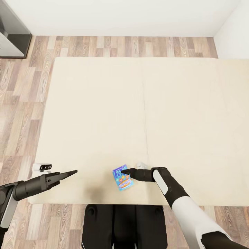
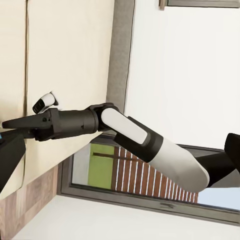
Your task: Put all the toys in the child's room - the three board games (two on the bed and one on the table), the two jigsaw puzzles on the table, and the tennis ball on the table - inside the toy box on the table in the child's room.
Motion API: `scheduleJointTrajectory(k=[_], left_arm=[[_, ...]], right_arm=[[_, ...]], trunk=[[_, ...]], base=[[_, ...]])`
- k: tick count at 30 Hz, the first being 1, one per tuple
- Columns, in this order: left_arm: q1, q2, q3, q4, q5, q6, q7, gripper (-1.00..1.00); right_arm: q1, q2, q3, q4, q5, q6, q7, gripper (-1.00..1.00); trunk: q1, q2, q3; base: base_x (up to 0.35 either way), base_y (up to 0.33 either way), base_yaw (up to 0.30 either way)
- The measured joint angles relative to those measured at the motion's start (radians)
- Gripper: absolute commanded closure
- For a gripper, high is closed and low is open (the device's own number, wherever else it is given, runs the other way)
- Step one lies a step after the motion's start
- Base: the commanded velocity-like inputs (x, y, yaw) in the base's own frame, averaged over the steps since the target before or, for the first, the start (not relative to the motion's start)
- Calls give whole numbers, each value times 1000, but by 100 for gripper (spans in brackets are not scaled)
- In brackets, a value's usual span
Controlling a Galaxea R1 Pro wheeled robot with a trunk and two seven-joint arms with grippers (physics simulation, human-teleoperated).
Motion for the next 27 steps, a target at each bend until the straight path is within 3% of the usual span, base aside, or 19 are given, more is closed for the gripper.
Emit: scheduleJointTrajectory(k=[17,27], left_arm=[[0,0,1,0,0,0,0,-100],[0,0,32,3,1,0,0,-100]], right_arm=[[0,0,0,0,1,0,-1,-100],[0,1,0,0,2,0,-4,-100]], trunk=[[0,0,0],[0,0,0]], base=[[0,7,0],[0,26,0]])
